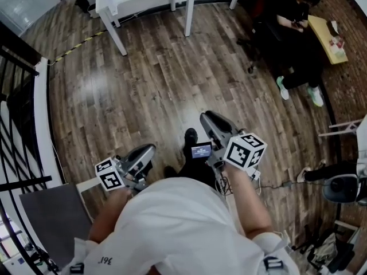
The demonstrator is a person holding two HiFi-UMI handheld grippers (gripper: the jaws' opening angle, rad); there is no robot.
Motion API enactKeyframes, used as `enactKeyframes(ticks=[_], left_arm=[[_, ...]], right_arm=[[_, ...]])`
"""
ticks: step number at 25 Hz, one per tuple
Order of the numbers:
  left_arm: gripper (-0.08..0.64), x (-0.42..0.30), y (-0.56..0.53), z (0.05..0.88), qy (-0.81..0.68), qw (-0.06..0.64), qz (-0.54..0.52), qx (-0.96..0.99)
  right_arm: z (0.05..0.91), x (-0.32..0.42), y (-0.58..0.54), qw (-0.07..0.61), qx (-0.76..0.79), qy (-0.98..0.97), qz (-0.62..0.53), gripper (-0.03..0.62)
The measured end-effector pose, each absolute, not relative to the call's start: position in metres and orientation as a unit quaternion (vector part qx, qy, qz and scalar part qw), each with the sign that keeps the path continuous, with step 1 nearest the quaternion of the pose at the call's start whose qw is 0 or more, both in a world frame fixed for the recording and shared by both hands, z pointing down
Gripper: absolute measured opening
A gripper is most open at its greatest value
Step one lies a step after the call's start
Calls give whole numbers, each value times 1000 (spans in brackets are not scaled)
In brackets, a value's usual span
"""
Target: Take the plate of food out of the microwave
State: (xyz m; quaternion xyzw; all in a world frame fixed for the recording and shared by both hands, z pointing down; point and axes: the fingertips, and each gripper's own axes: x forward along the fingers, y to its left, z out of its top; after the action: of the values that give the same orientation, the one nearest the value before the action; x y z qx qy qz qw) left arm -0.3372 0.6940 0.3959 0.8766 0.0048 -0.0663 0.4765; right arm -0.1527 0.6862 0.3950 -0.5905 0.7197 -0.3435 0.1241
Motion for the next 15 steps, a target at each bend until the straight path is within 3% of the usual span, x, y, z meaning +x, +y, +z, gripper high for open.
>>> enactKeyframes(ticks=[15], left_arm=[[8,-148,554,373,-42,455,-78,886]], right_arm=[[374,23,562,178,-556,742,-331,94]])
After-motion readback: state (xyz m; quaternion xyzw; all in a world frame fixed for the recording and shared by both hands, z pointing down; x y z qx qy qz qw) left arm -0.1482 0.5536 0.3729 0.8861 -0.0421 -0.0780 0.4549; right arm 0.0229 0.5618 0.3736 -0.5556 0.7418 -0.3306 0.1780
